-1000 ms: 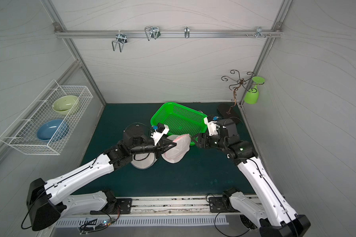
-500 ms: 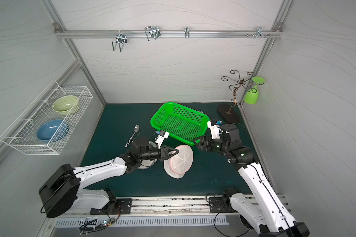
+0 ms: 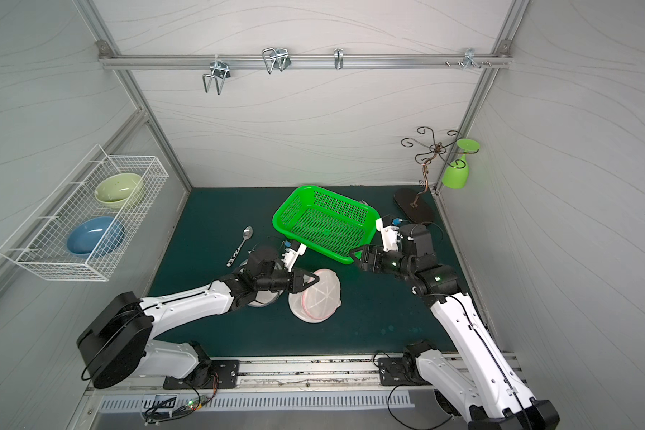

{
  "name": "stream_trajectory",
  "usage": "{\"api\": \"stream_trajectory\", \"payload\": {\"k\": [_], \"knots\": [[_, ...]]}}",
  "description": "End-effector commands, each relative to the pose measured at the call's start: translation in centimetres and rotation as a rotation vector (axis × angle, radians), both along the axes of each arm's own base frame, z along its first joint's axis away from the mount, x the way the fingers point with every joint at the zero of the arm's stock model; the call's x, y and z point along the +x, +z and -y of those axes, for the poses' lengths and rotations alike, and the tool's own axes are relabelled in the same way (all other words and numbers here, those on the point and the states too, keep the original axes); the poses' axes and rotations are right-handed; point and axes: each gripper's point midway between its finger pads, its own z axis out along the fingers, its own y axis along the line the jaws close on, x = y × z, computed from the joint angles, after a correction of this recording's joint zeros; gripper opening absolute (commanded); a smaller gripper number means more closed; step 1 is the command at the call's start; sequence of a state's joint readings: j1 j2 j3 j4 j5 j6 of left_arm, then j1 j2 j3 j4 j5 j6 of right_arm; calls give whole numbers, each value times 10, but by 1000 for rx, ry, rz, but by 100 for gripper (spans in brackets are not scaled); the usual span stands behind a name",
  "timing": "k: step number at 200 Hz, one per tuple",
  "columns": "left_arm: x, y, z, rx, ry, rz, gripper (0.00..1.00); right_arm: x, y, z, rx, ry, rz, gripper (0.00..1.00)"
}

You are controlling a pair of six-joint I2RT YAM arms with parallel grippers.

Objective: Turn the laundry bag inside out
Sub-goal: Place the laundry bag at the center of the board, then reset both arms

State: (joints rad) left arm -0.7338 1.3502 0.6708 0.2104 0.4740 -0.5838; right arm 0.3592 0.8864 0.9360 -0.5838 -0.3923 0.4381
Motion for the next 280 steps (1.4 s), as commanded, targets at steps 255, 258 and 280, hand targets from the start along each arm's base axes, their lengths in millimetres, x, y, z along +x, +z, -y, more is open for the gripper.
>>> {"api": "stream_trajectory", "payload": {"k": [255, 258, 280], "knots": [[105, 9, -371, 755, 1155, 575, 99, 148, -156, 169, -542, -701, 489, 88], [105, 4, -372, 760, 1150, 571, 99, 149, -157, 168, -541, -691, 489, 88], [108, -22, -371, 779, 1116, 577, 99, 155, -169, 163, -521, -641, 457, 90]]}}
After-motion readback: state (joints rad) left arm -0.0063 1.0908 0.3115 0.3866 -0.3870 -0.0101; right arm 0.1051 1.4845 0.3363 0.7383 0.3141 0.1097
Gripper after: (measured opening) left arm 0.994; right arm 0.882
